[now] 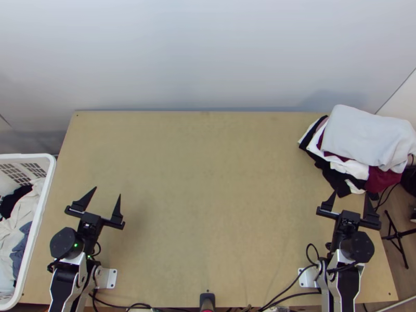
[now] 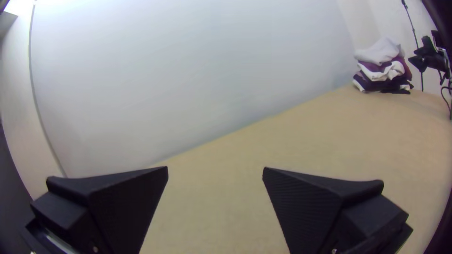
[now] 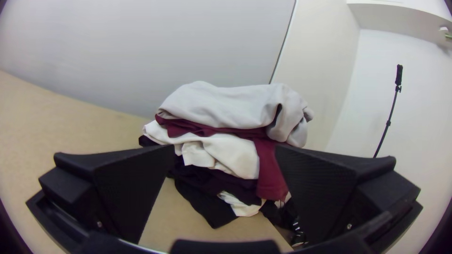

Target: Fold the t-shirt

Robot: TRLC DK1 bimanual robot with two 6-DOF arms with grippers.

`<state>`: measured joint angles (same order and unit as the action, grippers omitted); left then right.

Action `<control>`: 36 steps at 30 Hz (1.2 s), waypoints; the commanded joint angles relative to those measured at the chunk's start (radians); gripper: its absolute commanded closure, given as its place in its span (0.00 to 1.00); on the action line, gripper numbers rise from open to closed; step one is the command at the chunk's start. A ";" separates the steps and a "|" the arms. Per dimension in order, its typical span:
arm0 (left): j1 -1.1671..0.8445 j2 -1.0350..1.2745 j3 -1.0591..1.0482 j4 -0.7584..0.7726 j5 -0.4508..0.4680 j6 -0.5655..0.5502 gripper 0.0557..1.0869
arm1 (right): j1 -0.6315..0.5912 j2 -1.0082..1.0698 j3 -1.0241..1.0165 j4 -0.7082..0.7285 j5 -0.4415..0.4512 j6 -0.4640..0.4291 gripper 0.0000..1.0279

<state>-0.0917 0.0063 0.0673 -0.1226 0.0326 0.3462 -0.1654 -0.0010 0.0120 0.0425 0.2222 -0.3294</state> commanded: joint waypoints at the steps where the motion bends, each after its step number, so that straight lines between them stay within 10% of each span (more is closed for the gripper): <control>1: 0.043 -0.006 -0.012 -0.037 0.003 -0.044 0.05 | 0.006 0.001 -0.009 -0.003 0.005 0.016 0.03; 36: 0.072 -0.006 -0.008 -0.068 0.001 -0.038 0.05 | 0.006 0.001 -0.009 -0.001 0.005 0.015 0.03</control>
<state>-0.0204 -0.0002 0.0597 -0.1894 0.0353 0.3073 -0.1600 -0.0002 0.0029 0.0414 0.2272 -0.3145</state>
